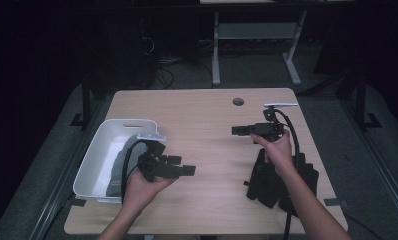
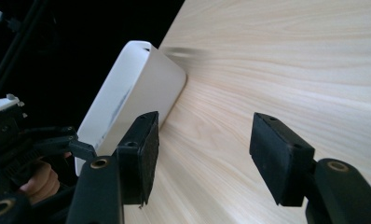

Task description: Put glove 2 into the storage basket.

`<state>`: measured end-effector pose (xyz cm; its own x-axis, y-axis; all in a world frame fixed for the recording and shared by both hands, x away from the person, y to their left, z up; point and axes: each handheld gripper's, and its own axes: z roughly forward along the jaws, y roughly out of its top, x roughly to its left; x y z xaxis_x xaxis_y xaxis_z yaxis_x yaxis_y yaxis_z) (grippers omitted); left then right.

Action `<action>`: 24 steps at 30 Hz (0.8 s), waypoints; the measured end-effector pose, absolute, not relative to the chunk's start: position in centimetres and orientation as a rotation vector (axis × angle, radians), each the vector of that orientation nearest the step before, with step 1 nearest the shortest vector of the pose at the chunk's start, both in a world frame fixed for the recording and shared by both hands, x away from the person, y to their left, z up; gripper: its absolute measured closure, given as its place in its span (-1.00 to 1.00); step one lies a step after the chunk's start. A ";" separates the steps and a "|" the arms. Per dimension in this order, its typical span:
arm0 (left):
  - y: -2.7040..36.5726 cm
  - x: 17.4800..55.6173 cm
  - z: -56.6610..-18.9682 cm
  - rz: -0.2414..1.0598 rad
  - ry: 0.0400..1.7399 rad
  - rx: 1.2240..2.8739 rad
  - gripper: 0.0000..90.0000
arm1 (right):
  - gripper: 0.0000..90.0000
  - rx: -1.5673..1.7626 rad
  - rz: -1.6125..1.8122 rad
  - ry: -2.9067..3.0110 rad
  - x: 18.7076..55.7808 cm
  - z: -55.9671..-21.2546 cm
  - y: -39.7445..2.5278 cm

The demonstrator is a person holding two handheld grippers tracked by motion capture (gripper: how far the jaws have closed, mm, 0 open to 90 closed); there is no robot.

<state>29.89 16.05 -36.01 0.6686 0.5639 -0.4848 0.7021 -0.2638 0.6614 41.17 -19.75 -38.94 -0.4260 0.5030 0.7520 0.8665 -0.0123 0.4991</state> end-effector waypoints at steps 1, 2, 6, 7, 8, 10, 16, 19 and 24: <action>15.8 29.9 -36.1 -0.191 0.981 1.956 -0.58 | -0.06 -1.423 -1.418 -1.919 41.1 -39.0 -20.0; 15.6 30.0 -36.1 -0.192 0.976 1.956 -0.58 | -0.06 -1.426 -1.420 -1.916 40.9 -39.0 -20.1; 14.5 30.0 -36.3 -0.201 0.960 1.964 -0.58 | -0.07 -1.432 -1.415 -1.915 40.5 -39.3 -20.9; 14.3 30.1 -36.4 -0.203 0.957 1.968 -0.58 | -0.07 -1.433 -1.410 -1.916 40.4 -39.4 -21.1; 14.1 30.1 -36.5 -0.215 0.955 1.971 -0.58 | -0.07 -1.431 -1.408 -1.918 40.3 -39.5 -21.3; 13.7 30.2 -36.6 -0.216 0.953 1.971 -0.58 | -0.08 -1.433 -1.401 -1.921 40.1 -39.6 -21.6; 12.5 30.2 -37.0 -0.226 0.946 1.983 -0.59 | -0.08 -1.435 -1.387 -1.924 39.6 -39.9 -22.5; 12.0 30.2 -37.2 -0.230 0.938 1.993 -0.59 | -0.08 -1.437 -1.381 -1.928 39.3 -40.2 -23.0; 11.2 30.3 -37.5 -0.243 0.924 1.999 -0.59 | -0.10 -1.446 -1.368 -1.938 38.9 -40.4 -23.8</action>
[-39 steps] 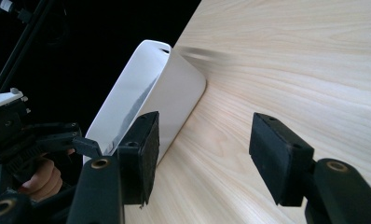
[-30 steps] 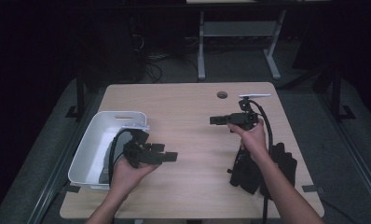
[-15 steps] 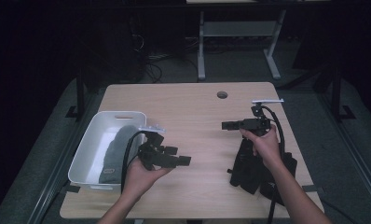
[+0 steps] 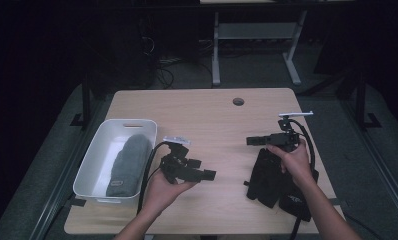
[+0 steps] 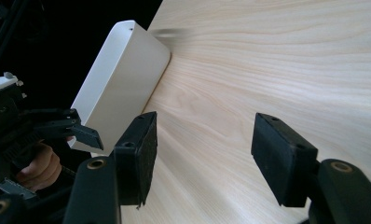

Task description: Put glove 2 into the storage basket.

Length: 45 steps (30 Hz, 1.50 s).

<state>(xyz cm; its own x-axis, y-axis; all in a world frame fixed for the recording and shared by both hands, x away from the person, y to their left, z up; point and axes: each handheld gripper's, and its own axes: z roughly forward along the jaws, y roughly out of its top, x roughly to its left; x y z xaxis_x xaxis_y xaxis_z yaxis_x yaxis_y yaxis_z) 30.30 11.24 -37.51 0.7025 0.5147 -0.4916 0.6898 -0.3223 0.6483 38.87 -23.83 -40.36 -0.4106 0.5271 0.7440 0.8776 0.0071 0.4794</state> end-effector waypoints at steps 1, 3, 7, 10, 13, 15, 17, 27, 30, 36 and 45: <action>11.1 30.3 -37.5 -0.245 0.924 1.996 -0.59 | -0.10 -1.449 -1.370 -1.937 38.8 -40.3 -24.0; 10.9 30.4 -37.6 -0.242 0.920 1.994 -0.59 | -0.10 -1.452 -1.373 -1.936 38.6 -40.2 -24.4; 10.4 30.5 -37.8 -0.250 0.909 2.002 -0.59 | -0.10 -1.462 -1.373 -1.945 38.1 -40.4 -25.3; 10.0 30.5 -38.0 -0.252 0.907 2.003 -0.59 | -0.10 -1.474 -1.372 -1.948 37.7 -40.7 -26.0; 9.6 30.4 -38.2 -0.254 0.897 2.008 -0.59 | -0.10 -1.482 -1.377 -1.952 37.2 -40.7 -26.6; 9.3 30.5 -38.3 -0.252 0.896 2.009 -0.59 | -0.10 -1.477 -1.392 -1.967 36.8 -40.7 -26.9; 9.0 30.5 -38.5 -0.256 0.897 2.010 -0.59 | -0.10 -1.480 -1.388 -1.980 36.5 -40.6 -27.2; 8.0 30.7 -39.2 -0.265 0.879 2.011 -0.59 | -0.10 -1.533 -1.377 -2.028 35.0 -41.4 -29.2; 7.8 30.7 -39.4 -0.262 0.877 2.011 -0.59 | -0.10 -1.562 -1.368 -2.031 34.5 -41.7 -29.8; 7.4 30.7 -39.7 -0.264 0.874 2.019 -0.59 | -0.09 -1.605 -1.349 -2.072 33.2 -42.4 -31.2; 6.5 30.4 -40.3 -0.292 0.862 2.024 -0.59 | -0.08 -1.680 -1.351 -2.114 31.6 -43.1 -33.1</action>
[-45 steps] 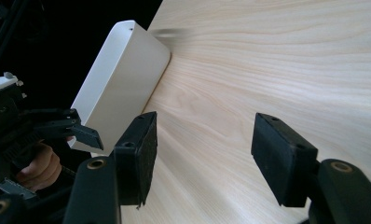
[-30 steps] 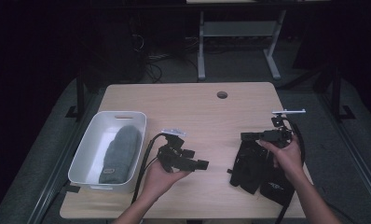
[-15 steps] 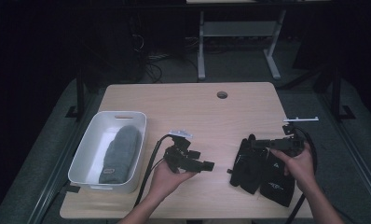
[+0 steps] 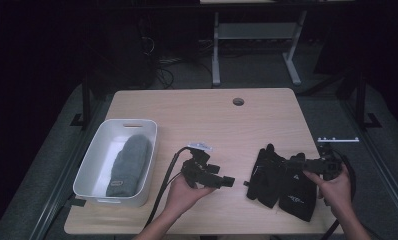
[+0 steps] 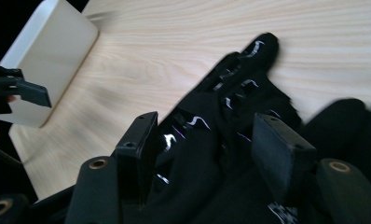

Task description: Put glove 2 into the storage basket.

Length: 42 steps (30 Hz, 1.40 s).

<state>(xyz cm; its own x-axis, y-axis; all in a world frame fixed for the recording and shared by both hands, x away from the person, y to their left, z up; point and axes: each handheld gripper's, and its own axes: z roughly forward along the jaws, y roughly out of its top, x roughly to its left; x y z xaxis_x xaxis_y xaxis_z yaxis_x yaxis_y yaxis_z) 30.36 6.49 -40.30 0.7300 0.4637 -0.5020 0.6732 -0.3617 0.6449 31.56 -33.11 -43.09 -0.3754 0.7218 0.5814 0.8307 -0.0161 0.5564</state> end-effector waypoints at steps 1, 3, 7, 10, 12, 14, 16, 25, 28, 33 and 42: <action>6.4 30.3 -40.4 -0.294 0.864 2.026 -0.59 | -0.08 -1.685 -1.349 -2.121 31.4 -43.2 -33.3; 6.3 30.3 -40.5 -0.298 0.863 2.028 -0.59 | -0.08 -1.691 -1.341 -2.136 31.1 -43.5 -33.7; 6.3 30.3 -40.8 -0.304 0.862 2.034 -0.59 | -0.08 -1.718 -1.340 -2.162 30.4 -44.1 -34.3; 6.3 30.2 -40.9 -0.318 0.868 2.029 -0.59 | -0.04 -1.722 -1.345 -2.206 29.7 -44.3 -34.7; 6.2 30.1 -41.0 -0.321 0.864 2.029 -0.59 | -0.04 -1.721 -1.342 -2.234 29.2 -44.4 -34.9; 6.2 30.1 -41.0 -0.323 0.862 2.028 -0.59 | -0.04 -1.729 -1.325 -2.260 28.9 -44.6 -35.0; 6.2 30.1 -40.9 -0.322 0.861 2.027 -0.59 | -0.04 -1.736 -1.294 -2.297 28.6 -44.7 -35.2; 5.9 30.0 -41.1 -0.329 0.858 2.039 -0.59 | -0.06 -1.713 -1.103 -2.525 28.0 -45.6 -34.4; 5.8 30.0 -41.2 -0.333 0.861 2.036 -0.59 | 0.02 -1.699 -1.062 -2.612 27.9 -45.9 -33.8; 5.8 30.1 -41.2 -0.337 0.864 2.034 -0.58 | 0.09 -1.668 -1.012 -2.739 27.6 -46.0 -33.1; 5.5 30.0 -41.3 -0.351 0.868 2.029 -0.58 | 0.55 -1.642 -0.995 -2.770 27.5 -45.9 -32.5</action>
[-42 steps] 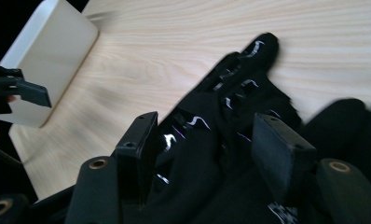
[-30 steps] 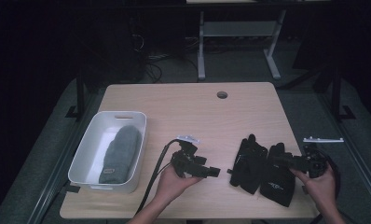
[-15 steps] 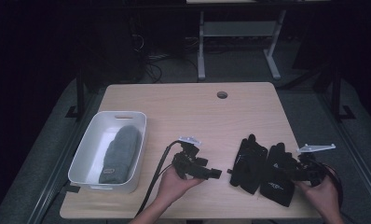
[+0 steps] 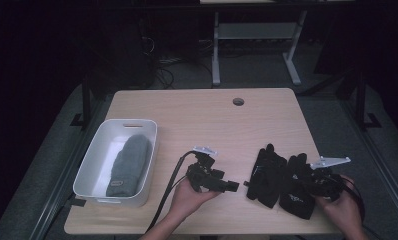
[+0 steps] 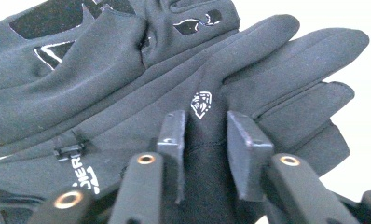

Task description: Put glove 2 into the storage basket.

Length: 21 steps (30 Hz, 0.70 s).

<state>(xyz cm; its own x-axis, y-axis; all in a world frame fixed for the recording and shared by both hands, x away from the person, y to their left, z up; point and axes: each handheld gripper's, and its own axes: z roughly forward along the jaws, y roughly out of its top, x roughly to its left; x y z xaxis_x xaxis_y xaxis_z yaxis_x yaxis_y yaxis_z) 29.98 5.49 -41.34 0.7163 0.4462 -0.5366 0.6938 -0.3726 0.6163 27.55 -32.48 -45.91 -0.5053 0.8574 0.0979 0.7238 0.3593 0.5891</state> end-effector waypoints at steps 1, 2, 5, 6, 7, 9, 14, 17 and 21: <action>5.5 30.0 -41.3 -0.347 0.863 2.031 -0.58 | 0.58 1.426 0.862 2.395 27.6 -45.9 -32.5; 5.5 30.0 -41.3 -0.348 0.862 2.032 -0.58 | 0.62 1.432 0.865 2.396 27.6 -45.9 -32.5; 5.7 30.0 -41.2 -0.351 0.866 2.031 -0.57 | 0.69 1.473 0.887 2.389 27.8 -45.9 -32.7; 5.7 30.0 -41.2 -0.352 0.867 2.027 -0.57 | 0.71 1.483 0.888 2.392 27.9 -45.8 -32.8; 5.7 30.1 -41.2 -0.349 0.863 2.028 -0.57 | 0.72 1.490 0.890 2.393 27.9 -45.8 -32.8; 5.7 30.1 -41.1 -0.347 0.865 2.024 -0.57 | 0.74 1.506 0.879 2.393 27.9 -45.6 -32.6; 5.9 30.1 -41.0 -0.343 0.863 2.023 -0.57 | 0.76 1.532 0.899 2.374 27.9 -44.7 -32.8; 5.8 30.0 -40.9 -0.343 0.861 2.024 -0.57 | 0.76 1.526 0.920 2.366 27.9 -44.0 -32.7; 5.9 30.0 -40.8 -0.341 0.859 2.025 -0.57 | 0.75 1.518 0.959 2.346 27.7 -42.7 -32.7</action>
